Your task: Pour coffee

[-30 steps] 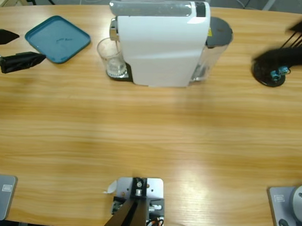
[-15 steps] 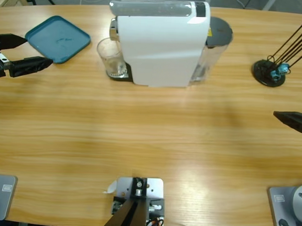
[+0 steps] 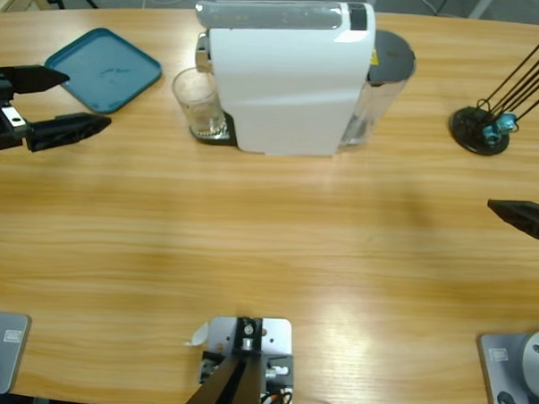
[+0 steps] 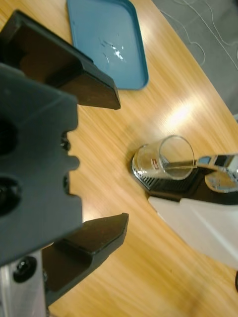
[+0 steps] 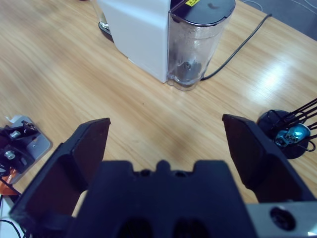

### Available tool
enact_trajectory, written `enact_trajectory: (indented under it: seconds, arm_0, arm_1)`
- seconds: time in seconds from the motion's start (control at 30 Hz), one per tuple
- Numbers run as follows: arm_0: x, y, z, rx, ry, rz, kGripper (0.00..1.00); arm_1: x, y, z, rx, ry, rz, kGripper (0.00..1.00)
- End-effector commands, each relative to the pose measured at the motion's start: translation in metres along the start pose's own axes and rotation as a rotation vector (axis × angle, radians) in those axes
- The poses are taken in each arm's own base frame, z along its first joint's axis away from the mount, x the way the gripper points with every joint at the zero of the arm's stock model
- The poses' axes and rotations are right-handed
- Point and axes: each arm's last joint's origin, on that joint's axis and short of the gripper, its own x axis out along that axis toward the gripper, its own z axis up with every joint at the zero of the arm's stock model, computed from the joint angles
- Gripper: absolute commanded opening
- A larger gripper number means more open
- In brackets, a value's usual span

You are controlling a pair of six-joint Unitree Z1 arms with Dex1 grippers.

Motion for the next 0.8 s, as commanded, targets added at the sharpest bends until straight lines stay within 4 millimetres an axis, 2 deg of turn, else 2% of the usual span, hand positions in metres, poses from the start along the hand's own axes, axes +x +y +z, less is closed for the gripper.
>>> enact_trajectory:
  seconds: [0.03,0.8]
  arm_0:
    - [0.0065,-0.0065,-0.0123,-0.003,0.04,-0.061,0.908]
    - [0.0037,-0.0071,-0.0161,-0.003,0.04,-0.06,0.908]
  arm_1:
    - [0.0017,0.001,-0.0102,0.007,0.014,0.014,1.0]
    - [0.0038,0.0018,-0.0116,0.014,0.013,0.03,1.0]
